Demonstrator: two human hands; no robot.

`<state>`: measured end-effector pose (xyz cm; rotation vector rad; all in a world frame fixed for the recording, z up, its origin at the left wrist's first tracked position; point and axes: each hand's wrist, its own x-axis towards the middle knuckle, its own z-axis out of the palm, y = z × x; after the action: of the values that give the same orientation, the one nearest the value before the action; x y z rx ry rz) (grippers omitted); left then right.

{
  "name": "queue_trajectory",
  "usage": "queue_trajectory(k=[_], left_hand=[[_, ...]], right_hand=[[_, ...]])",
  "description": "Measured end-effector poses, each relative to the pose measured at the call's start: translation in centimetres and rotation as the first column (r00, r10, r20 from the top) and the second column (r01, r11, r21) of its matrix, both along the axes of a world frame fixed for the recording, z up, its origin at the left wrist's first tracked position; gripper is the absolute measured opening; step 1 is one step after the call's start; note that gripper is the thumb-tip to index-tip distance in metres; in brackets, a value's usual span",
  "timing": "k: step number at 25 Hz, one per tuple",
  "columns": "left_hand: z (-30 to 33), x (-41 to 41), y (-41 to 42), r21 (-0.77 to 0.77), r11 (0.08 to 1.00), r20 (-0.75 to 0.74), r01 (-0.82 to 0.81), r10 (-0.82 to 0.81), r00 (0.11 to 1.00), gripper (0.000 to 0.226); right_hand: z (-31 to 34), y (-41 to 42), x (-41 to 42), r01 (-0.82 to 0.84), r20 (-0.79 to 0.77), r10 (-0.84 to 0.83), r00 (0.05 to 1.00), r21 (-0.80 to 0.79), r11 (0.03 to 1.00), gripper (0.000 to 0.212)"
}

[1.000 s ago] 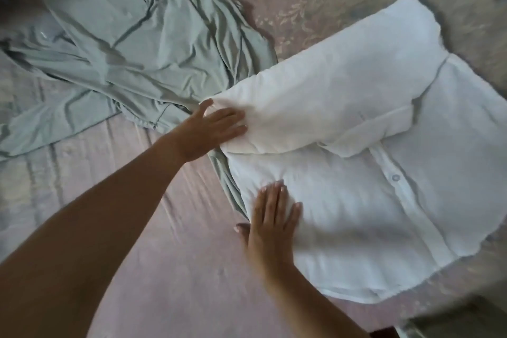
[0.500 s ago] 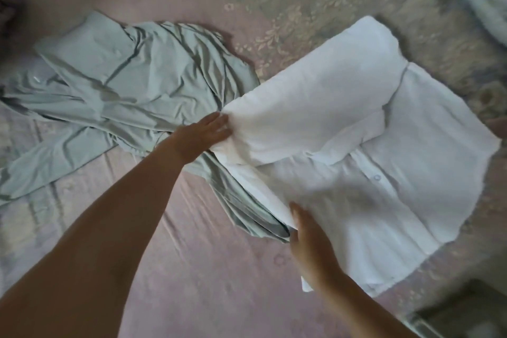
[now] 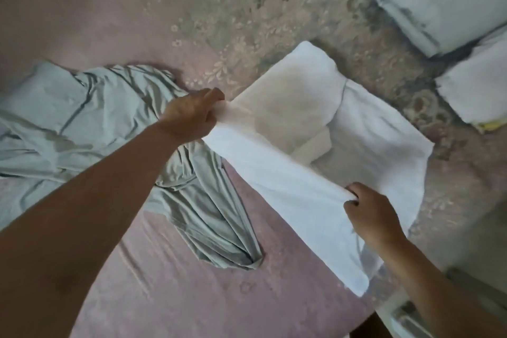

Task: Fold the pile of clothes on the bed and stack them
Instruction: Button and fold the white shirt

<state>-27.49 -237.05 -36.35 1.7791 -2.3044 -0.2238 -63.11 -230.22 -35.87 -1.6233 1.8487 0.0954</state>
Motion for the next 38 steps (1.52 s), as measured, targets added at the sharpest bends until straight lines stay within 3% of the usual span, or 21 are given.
queue_trajectory(k=[3,6,8,11,14,16,17,20,21,24,26,28,30,32,35,38], left_hand=[[0.4,-5.2,-7.2,0.122,0.974,-0.263,-0.192,0.218,0.940,0.035],[-1.3,-10.6,-14.5,0.332,0.889,-0.488,-0.314,0.447,0.750,0.032],[-2.9,-13.4,-18.3,0.382,0.849,-0.548,-0.365,0.527,0.650,0.027],[-5.5,-15.3,-21.6,0.385,0.841,-0.528,-0.380,0.539,0.656,0.013],[-7.1,-15.9,-23.6,0.384,0.849,-0.522,-0.363,0.524,0.673,0.009],[-8.1,-16.1,-24.8,0.343,0.865,-0.464,-0.367,0.496,0.734,0.014],[-8.8,-16.3,-25.2,0.332,0.871,-0.412,-0.361,0.479,0.775,0.017],[-10.3,-16.9,-25.5,0.335,0.869,-0.232,-0.365,0.451,0.862,0.038],[-10.1,-17.3,-25.2,0.260,0.891,-0.200,-0.372,0.427,0.882,0.044],[-7.4,-18.1,-22.9,-0.050,0.932,-0.269,-0.359,0.334,0.903,0.055],[-5.9,-17.6,-19.0,-0.084,0.927,-0.267,-0.365,0.332,0.905,0.056],[-6.3,-15.5,-14.6,-0.075,0.883,-0.176,-0.464,0.446,0.878,0.056],[-7.7,-13.5,-11.9,-0.079,0.885,0.013,-0.458,0.461,0.887,0.057],[-9.7,-12.7,-10.2,-0.025,0.936,0.186,-0.350,0.348,0.919,0.057],[-11.8,-14.0,-9.8,0.026,0.920,0.248,-0.392,0.373,0.894,0.060],[-13.0,-14.9,-10.2,0.035,0.870,0.205,-0.492,0.476,0.856,0.062]], right_hand=[[0.4,-4.8,-4.7,0.097,-0.003,-0.097,0.995,-0.057,0.994,0.025],[-0.9,-10.2,-9.2,0.145,0.007,-0.145,0.989,-0.116,0.983,0.028],[-2.3,-13.0,-11.3,0.176,0.024,-0.174,0.984,-0.109,0.978,0.027],[-4.9,-15.9,-13.4,0.145,-0.026,-0.148,0.989,-0.097,0.985,0.038],[-6.8,-17.0,-14.6,0.063,-0.156,-0.079,0.985,-0.103,0.993,0.029],[-7.7,-17.5,-14.9,0.023,-0.267,-0.067,0.961,-0.164,0.986,0.008],[-8.1,-17.4,-15.0,-0.011,-0.312,-0.058,0.948,-0.216,0.976,0.008],[-9.4,-16.6,-15.1,-0.204,-0.425,0.005,0.905,-0.425,0.882,0.021],[-9.3,-16.5,-14.6,-0.264,-0.448,0.029,0.894,-0.473,0.840,0.030],[-8.8,-16.7,-9.8,-0.473,-0.301,0.365,0.881,-0.554,0.685,0.050],[-8.7,-17.6,-5.2,-0.565,-0.189,0.567,0.802,-0.550,0.616,0.050],[-8.7,-20.7,-0.5,-0.494,-0.051,0.560,0.827,-0.540,0.682,0.046],[-8.3,-25.2,3.8,-0.342,0.047,0.442,0.896,-0.563,0.752,0.047],[-7.4,-29.0,7.7,-0.358,-0.013,0.396,0.918,-0.455,0.815,0.046],[-7.6,-32.3,11.2,-0.401,-0.155,0.372,0.915,-0.266,0.877,0.034],[-9.6,-33.7,11.0,-0.427,-0.240,0.362,0.901,-0.342,0.837,0.023]])
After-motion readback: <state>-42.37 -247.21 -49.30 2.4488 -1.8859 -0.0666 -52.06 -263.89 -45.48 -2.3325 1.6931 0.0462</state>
